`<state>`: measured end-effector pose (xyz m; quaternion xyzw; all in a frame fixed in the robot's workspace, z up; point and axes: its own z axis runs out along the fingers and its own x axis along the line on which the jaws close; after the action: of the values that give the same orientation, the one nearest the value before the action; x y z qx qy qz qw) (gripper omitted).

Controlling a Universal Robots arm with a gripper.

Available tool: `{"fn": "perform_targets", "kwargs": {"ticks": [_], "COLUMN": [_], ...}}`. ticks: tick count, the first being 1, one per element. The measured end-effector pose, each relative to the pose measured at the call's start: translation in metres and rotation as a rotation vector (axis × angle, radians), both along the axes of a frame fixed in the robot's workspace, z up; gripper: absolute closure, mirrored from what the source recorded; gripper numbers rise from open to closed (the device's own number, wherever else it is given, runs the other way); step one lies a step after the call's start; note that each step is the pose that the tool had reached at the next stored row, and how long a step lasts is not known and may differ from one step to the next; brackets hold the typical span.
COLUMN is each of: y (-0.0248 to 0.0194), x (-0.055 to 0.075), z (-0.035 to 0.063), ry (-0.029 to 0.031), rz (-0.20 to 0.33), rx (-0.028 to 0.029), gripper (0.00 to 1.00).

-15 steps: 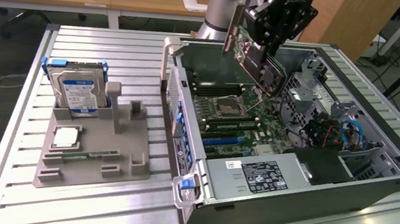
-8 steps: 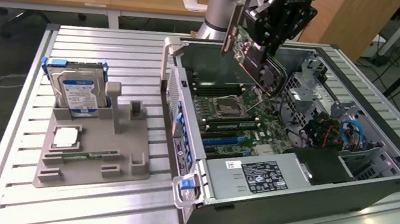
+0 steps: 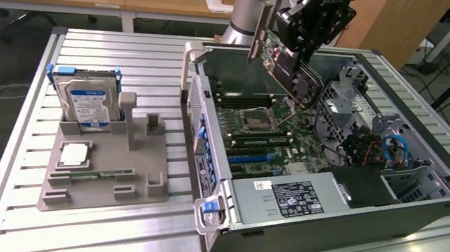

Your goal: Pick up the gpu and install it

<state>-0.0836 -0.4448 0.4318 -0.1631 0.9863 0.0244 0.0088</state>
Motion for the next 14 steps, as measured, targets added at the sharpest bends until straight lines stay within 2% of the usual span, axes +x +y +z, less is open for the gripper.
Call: {"fn": "perform_targets", "kwargs": {"ticks": [14], "y": [0.0000], "x": [0.0000], "z": [-0.0006], "ry": [0.0001], "rz": [0.054], "rx": [0.0000], "gripper": [0.74]}}
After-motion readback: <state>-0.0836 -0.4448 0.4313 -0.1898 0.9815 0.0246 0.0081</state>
